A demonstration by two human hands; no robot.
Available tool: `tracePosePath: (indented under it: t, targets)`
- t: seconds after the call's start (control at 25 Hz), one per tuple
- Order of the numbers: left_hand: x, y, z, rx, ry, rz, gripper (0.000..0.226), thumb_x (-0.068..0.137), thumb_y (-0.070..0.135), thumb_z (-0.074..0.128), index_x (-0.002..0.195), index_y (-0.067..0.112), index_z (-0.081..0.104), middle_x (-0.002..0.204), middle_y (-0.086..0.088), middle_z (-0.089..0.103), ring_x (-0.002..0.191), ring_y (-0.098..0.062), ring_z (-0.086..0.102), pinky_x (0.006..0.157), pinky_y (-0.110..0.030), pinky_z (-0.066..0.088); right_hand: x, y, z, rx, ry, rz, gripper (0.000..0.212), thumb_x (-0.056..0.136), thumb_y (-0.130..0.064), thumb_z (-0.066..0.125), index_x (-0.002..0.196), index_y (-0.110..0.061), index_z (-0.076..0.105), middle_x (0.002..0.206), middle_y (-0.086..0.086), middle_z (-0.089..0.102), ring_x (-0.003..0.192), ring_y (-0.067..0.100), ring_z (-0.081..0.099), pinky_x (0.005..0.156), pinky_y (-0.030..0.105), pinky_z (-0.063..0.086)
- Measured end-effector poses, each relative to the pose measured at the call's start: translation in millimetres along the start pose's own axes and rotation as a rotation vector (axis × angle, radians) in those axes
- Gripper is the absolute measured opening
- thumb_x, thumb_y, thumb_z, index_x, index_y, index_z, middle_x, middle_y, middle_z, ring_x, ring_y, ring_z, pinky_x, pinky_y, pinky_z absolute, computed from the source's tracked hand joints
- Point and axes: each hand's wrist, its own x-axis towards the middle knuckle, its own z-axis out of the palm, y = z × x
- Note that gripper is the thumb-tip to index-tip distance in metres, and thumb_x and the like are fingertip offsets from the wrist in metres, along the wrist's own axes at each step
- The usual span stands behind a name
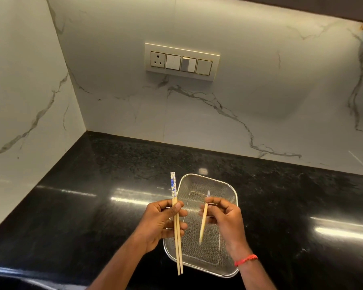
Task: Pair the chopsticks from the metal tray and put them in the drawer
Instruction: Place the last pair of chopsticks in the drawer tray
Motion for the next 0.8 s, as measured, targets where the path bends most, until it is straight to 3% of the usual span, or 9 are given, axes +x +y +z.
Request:
tracePosePath:
  t: [0.12,0.36,0.56,0.64,0.8]
  targets:
    - [0,-4,6,0.022,-0.022,-0.015,0.02,0.086,0.023,0.074,0.101,0.009,0.076,0.102,-0.02,0.078,0.07,-0.032,0.076,0.058,-0.038,0.063,-12,0,15,-0.075,-0.06,-0.024,0.008,0.086,-0.015,0.073,0.093,-0.017,0.076,0.091,0.003,0.078,0.084,0.019,0.075,0.073,0.034,0.062]
    - [-2,-17,12,0.038,-0.018,0.001,0.022,0.084,0.023,0.075,0.102,0.01,0.077,0.099,-0.02,0.078,0.086,-0.04,0.077,0.061,-0.04,0.063,-23,6,25,-0.07,-0.077,-0.016,0.021,0.079,-0.011,0.08,0.098,-0.017,0.071,0.088,0.002,0.078,0.079,0.018,0.076,0.063,0.024,0.06]
    - [1,-22,18,0.054,-0.034,-0.032,0.027,0.085,0.026,0.074,0.106,0.01,0.076,0.104,-0.023,0.077,0.093,-0.042,0.076,0.071,-0.045,0.063,-32,9,21,-0.151,-0.032,-0.08,0.017,0.077,-0.026,0.082,0.092,-0.024,0.075,0.086,-0.002,0.078,0.076,0.014,0.075,0.066,0.029,0.063]
    - [3,-22,23,0.054,-0.046,-0.051,0.028,0.083,0.026,0.074,0.106,0.009,0.076,0.105,-0.023,0.077,0.094,-0.042,0.075,0.075,-0.048,0.063,-37,11,15,-0.175,-0.052,-0.098,0.017,0.08,-0.019,0.08,0.094,-0.027,0.077,0.087,-0.004,0.078,0.08,0.012,0.075,0.072,0.031,0.063]
    - [4,-30,40,0.078,-0.106,-0.088,0.029,0.08,0.026,0.075,0.103,0.01,0.077,0.102,-0.023,0.077,0.084,-0.035,0.077,0.066,-0.042,0.063,-51,17,0,-0.183,0.035,-0.164,0.027,0.081,-0.005,0.076,0.093,-0.03,0.076,0.091,-0.008,0.078,0.085,0.009,0.075,0.075,0.026,0.061]
